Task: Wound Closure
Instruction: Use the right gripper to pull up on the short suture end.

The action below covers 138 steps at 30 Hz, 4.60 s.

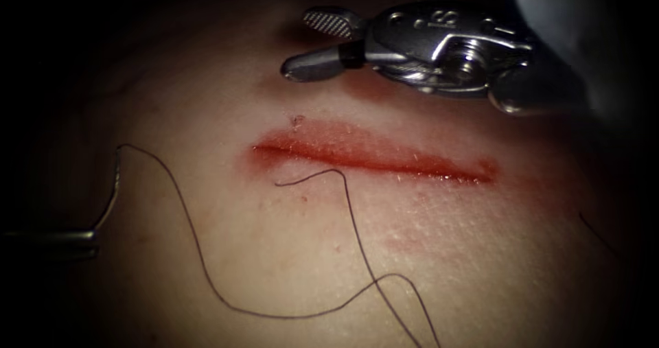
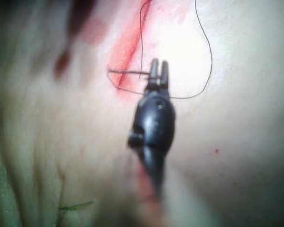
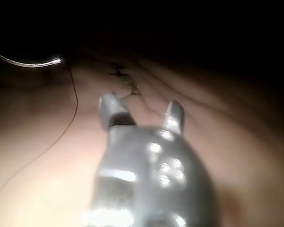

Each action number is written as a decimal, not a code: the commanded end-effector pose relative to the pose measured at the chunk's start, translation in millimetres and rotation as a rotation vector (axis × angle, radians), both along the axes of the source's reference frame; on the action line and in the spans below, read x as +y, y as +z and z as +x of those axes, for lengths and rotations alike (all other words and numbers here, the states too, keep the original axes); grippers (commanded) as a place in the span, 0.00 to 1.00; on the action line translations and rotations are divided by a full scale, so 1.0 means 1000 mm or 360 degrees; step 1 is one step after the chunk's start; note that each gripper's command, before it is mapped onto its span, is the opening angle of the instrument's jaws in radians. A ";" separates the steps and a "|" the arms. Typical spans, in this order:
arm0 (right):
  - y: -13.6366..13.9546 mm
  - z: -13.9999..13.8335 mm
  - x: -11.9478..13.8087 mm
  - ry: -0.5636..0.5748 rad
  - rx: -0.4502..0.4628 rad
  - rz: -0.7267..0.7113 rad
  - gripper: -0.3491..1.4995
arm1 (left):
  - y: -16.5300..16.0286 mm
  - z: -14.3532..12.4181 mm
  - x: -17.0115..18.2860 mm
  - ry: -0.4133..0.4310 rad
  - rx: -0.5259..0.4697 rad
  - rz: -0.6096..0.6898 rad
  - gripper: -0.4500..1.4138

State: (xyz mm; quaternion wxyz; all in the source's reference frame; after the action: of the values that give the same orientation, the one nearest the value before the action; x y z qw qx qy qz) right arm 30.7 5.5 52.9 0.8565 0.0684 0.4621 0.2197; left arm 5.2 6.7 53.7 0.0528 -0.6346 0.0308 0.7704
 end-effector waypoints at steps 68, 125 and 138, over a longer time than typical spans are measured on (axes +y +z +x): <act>0.0352 0.0027 -0.0066 -0.0030 -0.0077 0.0285 0.36 | 0.0011 -0.0005 -0.0005 0.0000 -0.0007 0.0006 0.05; 0.0355 0.0036 -0.0071 -0.0011 -0.0123 0.0173 0.70 | 0.0012 -0.0002 -0.0005 0.0004 -0.0007 0.0014 0.05; 0.0354 0.0014 -0.0077 -0.0185 -0.0161 0.0272 0.00 | 0.0012 0.0000 -0.0005 0.0006 -0.0009 0.0014 0.05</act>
State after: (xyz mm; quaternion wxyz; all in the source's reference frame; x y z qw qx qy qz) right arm 31.4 -1.9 87.6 0.8812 0.1573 0.3925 0.2113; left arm 5.7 6.4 54.1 0.0543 -0.6357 0.0270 0.7695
